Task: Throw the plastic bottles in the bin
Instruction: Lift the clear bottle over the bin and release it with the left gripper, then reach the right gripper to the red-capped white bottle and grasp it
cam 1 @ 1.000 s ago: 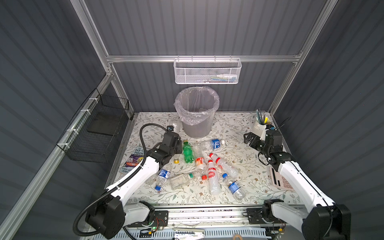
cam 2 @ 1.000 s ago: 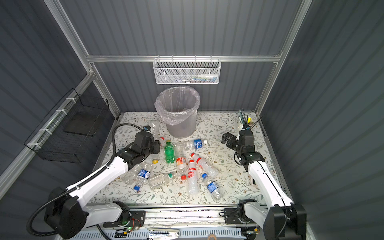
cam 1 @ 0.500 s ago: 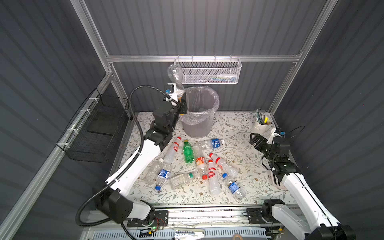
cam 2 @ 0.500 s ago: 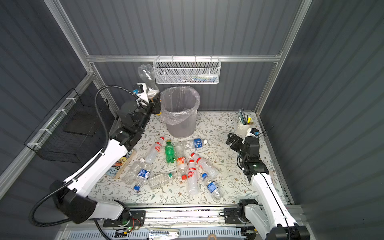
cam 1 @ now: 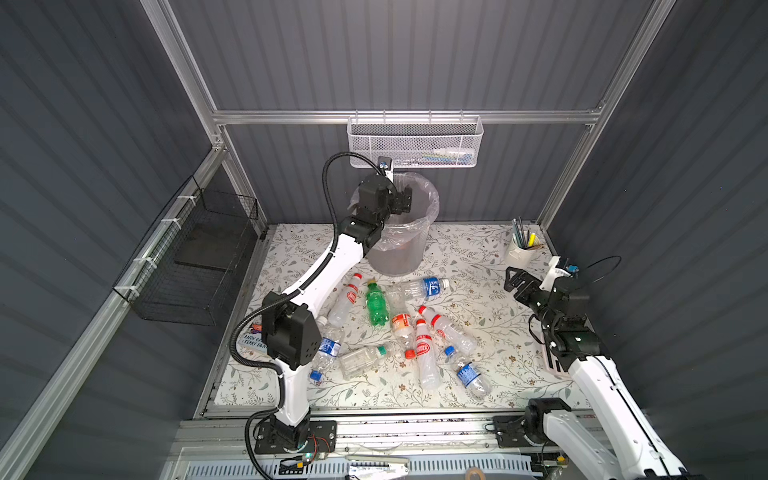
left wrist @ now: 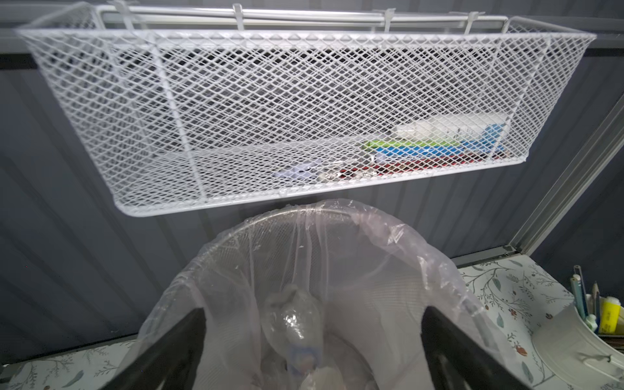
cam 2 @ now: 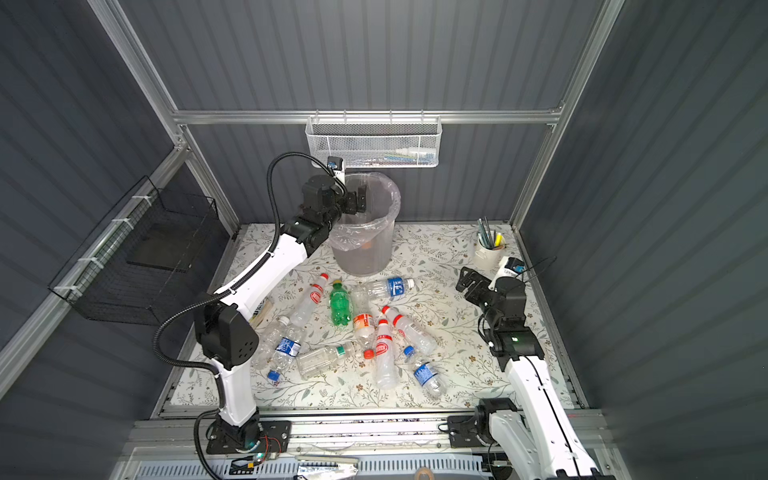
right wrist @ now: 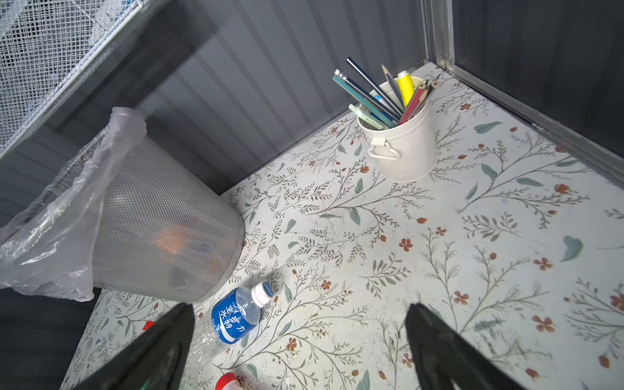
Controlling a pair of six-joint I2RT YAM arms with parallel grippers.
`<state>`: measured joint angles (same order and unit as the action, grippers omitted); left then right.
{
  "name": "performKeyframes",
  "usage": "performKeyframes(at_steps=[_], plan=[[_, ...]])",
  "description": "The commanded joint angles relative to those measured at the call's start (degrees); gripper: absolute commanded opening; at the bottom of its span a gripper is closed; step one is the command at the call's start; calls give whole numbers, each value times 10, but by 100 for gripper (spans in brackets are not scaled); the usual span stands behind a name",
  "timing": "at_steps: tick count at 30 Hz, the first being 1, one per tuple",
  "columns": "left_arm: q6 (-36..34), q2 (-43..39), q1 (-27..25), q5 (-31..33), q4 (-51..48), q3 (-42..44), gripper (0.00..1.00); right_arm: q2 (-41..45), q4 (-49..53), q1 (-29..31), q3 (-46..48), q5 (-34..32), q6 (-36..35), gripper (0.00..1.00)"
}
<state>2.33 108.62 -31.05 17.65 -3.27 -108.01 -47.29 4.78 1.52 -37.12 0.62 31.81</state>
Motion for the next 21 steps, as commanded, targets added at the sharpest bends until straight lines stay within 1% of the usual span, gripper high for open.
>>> performKeyframes(at_steps=[1,4,9,12,13,14,16,18,21], plan=[[-16,-101,-2,32,67,55,99,-5,8,-2,-5,3,0,99],[-19,-148,-2,56,50,102,99,-23,12,-2,-16,22,7,99],[2,-226,-2,88,32,206,99,-55,28,0,-31,61,35,99],[10,-263,-2,98,-4,255,99,-70,35,10,-34,82,37,99],[15,-275,-2,103,-16,265,99,-75,40,18,-36,85,29,99],[21,-287,-2,104,-25,301,99,-80,48,27,-40,86,19,99],[35,-307,-2,108,-42,330,99,-94,73,43,-54,88,-7,98],[49,-326,-2,117,-57,358,99,-113,109,62,-74,89,-41,97],[68,-350,-2,139,-72,393,99,-147,161,93,-106,108,-102,92]])
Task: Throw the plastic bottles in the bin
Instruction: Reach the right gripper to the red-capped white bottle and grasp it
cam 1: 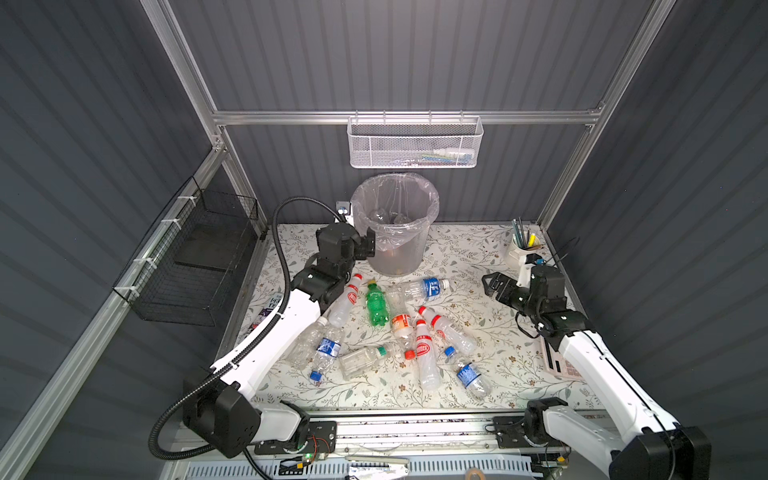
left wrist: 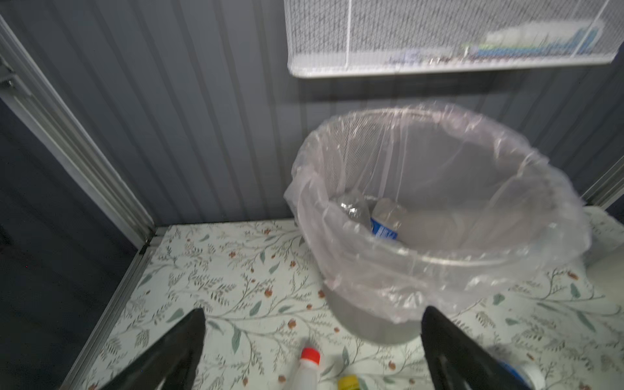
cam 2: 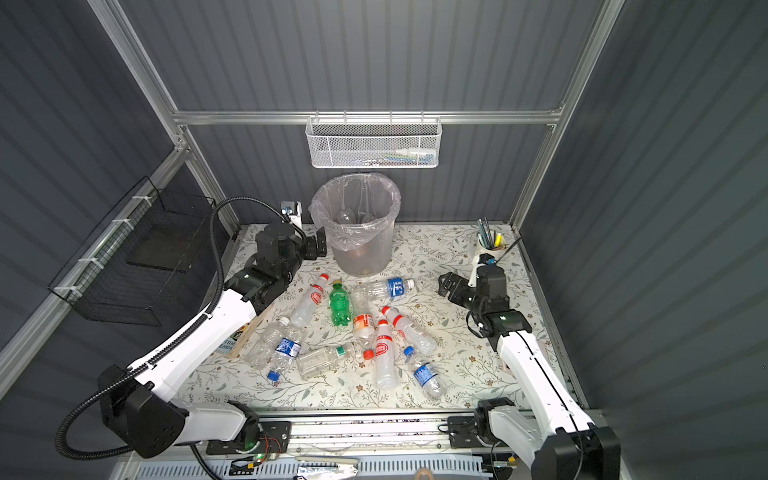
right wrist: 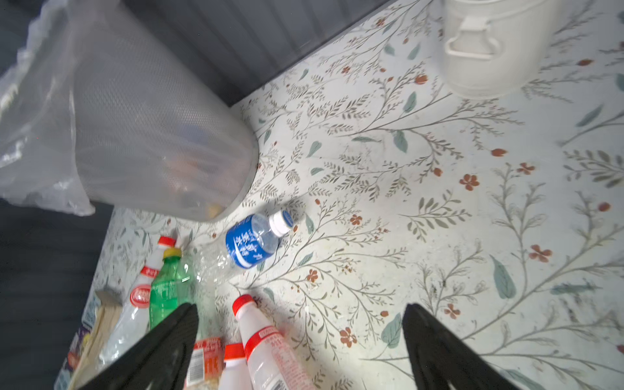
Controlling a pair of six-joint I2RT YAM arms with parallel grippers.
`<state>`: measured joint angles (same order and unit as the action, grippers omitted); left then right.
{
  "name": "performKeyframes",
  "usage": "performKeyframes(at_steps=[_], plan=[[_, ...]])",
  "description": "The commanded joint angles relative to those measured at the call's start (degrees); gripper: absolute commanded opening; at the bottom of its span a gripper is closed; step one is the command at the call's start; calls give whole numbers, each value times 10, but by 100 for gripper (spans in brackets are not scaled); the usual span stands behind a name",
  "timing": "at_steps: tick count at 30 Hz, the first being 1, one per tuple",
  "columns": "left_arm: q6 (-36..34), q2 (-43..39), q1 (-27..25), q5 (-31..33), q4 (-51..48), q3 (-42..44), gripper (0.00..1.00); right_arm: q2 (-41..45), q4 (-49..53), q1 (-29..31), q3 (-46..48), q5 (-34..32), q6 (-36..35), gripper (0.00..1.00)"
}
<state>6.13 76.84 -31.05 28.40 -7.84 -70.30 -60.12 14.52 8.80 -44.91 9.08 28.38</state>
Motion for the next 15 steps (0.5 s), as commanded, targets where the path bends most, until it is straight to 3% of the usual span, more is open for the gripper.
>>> performKeyframes(at_steps=[1,5,11,15], plan=[[36,-38,-1,43,-31,26,99,-29,82,30,-40,33,-89,91],[68,-45,12,87,-64,49,99,-84,147,71,-72,46,-155,83],[159,-64,111,2,-96,86,99,-143,196,133,-104,54,-218,74],[162,-70,124,13,-104,105,99,-175,213,165,-113,60,-241,72]])
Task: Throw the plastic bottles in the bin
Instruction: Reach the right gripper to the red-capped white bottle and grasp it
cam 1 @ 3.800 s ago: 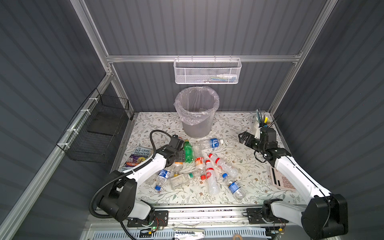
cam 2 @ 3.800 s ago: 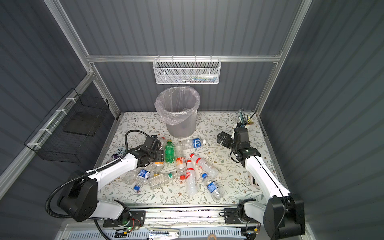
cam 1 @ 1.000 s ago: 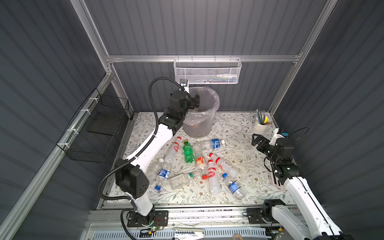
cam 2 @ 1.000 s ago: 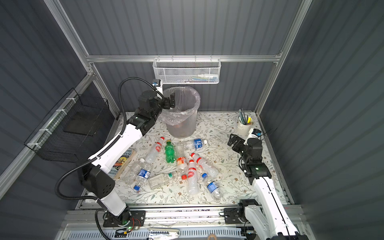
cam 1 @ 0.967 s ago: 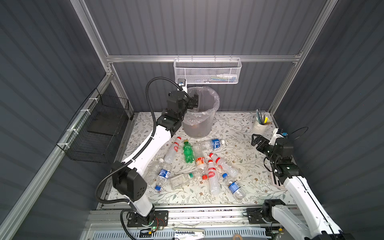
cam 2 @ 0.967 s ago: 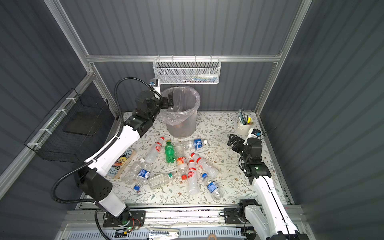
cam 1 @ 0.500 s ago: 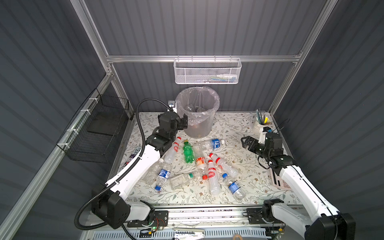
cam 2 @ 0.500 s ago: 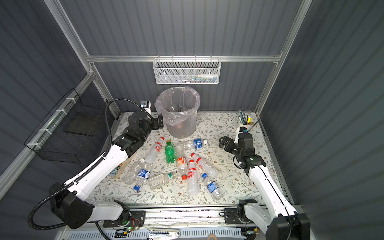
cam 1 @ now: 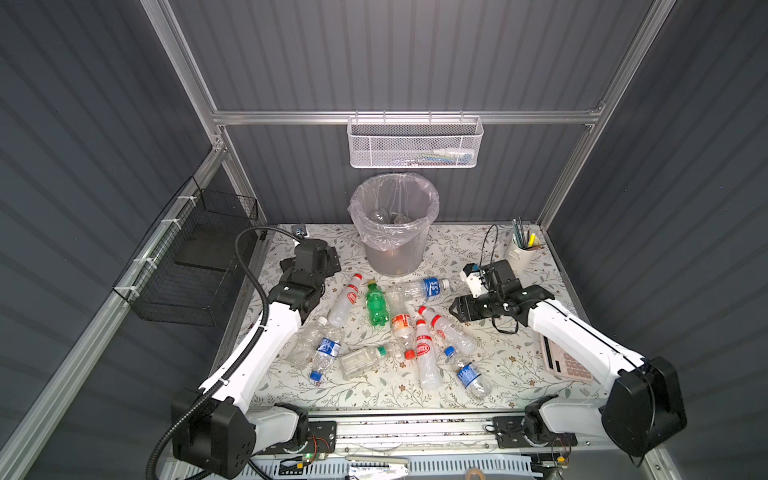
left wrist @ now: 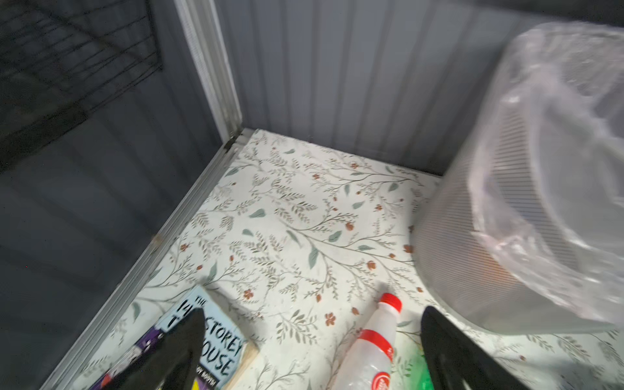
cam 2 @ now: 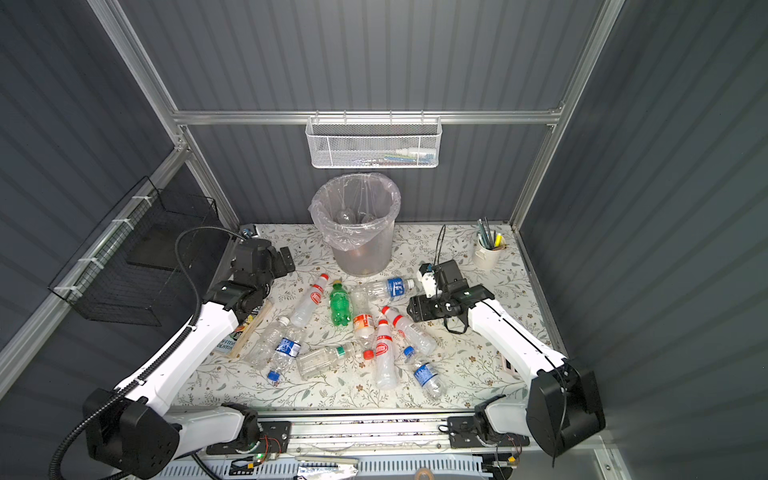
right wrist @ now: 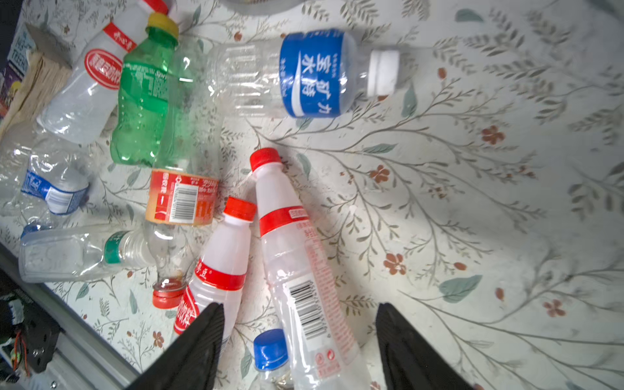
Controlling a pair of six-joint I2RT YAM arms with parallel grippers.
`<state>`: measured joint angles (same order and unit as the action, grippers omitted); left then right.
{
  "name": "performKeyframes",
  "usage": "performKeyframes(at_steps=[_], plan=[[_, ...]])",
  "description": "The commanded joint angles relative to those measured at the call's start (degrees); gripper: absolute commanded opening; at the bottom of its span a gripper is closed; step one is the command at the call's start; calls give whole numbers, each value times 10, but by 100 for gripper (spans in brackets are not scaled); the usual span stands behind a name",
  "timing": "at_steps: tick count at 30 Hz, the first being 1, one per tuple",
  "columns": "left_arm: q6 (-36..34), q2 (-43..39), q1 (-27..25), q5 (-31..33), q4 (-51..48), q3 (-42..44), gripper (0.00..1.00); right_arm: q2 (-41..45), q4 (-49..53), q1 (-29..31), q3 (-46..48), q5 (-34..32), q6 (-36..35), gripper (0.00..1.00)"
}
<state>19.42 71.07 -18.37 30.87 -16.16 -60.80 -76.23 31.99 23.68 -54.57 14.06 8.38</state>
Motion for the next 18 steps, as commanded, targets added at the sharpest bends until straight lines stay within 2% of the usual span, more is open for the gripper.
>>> performKeyframes(at_steps=[1,6,18], plan=[[32,-11,-2,-10,-26,10,99,-24,45,24,-21,8,-47,71],[39,-3,1,-10,-40,13,99,-79,73,53,-41,-20,-66,70],[21,-7,4,-11,-43,1,99,-178,91,81,-80,-87,-76,62]])
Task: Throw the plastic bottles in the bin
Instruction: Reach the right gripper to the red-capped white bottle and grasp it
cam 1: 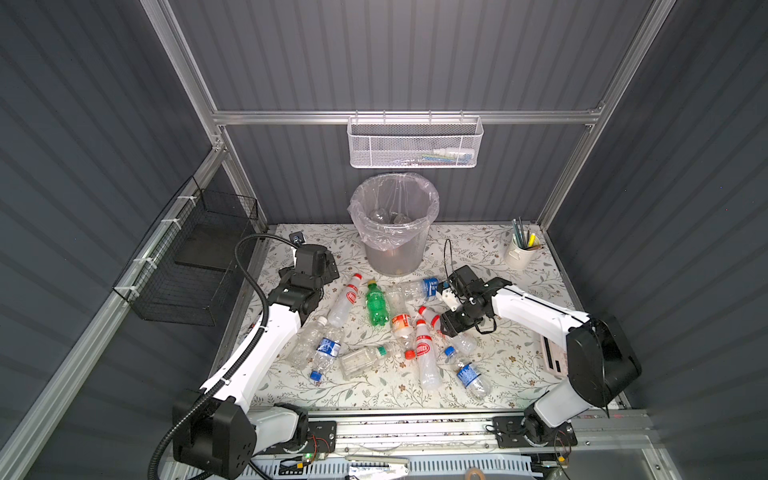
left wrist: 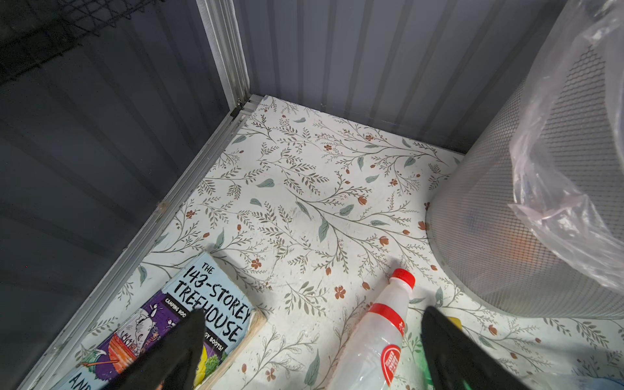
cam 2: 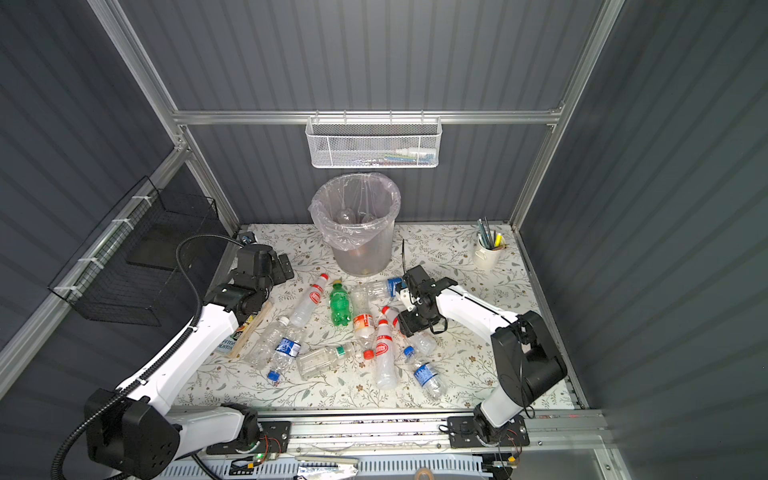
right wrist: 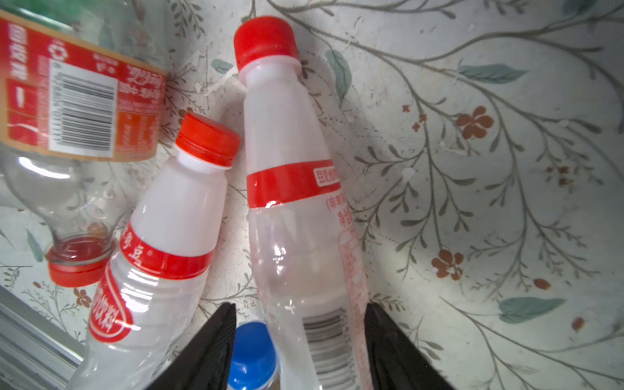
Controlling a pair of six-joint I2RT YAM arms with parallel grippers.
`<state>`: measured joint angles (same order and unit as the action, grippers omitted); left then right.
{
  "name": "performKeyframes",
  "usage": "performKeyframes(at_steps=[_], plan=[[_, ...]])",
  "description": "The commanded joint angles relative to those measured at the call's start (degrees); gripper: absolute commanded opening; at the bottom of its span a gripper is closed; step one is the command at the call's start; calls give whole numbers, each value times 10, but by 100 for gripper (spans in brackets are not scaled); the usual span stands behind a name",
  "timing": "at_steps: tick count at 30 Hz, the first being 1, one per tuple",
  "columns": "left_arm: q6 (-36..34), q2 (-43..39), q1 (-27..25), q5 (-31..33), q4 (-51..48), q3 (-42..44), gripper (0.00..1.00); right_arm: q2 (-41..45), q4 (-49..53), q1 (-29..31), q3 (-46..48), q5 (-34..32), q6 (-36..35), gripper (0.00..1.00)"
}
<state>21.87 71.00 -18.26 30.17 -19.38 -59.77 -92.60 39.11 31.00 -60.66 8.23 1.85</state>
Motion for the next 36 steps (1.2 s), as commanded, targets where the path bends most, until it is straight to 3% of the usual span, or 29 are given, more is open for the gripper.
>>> performKeyframes(at_steps=[1,16,22,26,36], plan=[[-3,-8,3,-5,-11,-8,99,-21,19,9,-21,-35,-11,61],[3,-10,3,-5,-13,-3,99,-70,21,16,-35,-55,-36,57],[6,-9,3,-6,-14,-3,99,-84,24,17,-38,-54,-46,70],[7,-8,3,-6,-15,-1,99,-86,20,16,-39,-54,-47,73],[9,-11,3,-3,-18,1,99,-61,9,16,-33,-46,-55,53]])
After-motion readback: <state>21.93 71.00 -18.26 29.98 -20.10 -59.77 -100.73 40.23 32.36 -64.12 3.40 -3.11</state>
